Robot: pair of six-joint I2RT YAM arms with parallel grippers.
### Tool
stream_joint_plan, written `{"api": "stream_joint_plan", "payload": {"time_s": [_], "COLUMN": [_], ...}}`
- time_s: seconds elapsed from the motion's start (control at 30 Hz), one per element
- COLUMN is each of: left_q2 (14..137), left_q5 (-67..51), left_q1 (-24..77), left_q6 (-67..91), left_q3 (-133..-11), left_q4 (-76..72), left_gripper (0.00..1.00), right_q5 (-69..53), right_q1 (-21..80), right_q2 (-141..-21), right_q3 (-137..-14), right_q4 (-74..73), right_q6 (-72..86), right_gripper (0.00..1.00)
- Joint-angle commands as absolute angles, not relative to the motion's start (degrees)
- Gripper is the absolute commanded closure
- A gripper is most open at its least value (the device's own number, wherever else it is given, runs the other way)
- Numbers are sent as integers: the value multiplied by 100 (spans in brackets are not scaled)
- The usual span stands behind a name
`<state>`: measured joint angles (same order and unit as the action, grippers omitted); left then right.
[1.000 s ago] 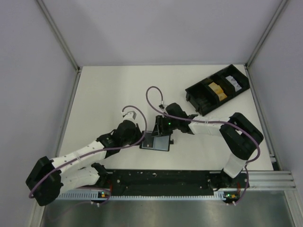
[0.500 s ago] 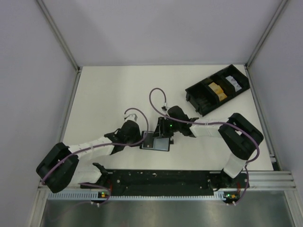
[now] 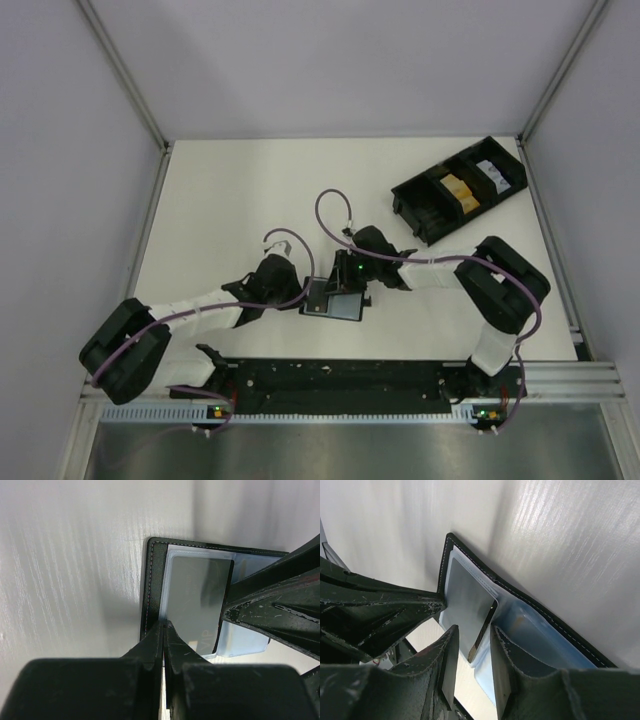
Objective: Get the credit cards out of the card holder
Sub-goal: Remove the credit card from the card holder.
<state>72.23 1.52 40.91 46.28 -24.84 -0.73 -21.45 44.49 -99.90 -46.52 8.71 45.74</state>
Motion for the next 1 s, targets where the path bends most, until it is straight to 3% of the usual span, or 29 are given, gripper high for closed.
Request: {"api": "stream_joint_plan", "payload": {"time_s": [0.0,0.13,0.7,0.97], "left_q2": [7365,7392,7506,7576], "left_q5": [35,35,237,281], "left_q1": [4078,4078,4078,4078], "left_q6": [4667,4693,4763,4772], "left_q3": [-2312,-2276,-2276,-2320], "left_q4": [-149,-167,-26,158], "left_gripper": [100,100,100,100], "right_q5": [-1969,-2039,-2961,-3366], "right_q1": [4412,4421,4237,3964], "right_q2": [-10160,-10204,-10178,-10143], "right_q3": [-4729,-4650,-3859,-3612], "right_q4": [747,905,2688,3076], "right_q6": [4667,4728,5159,5063], "right_gripper": [69,71,96,100]}}
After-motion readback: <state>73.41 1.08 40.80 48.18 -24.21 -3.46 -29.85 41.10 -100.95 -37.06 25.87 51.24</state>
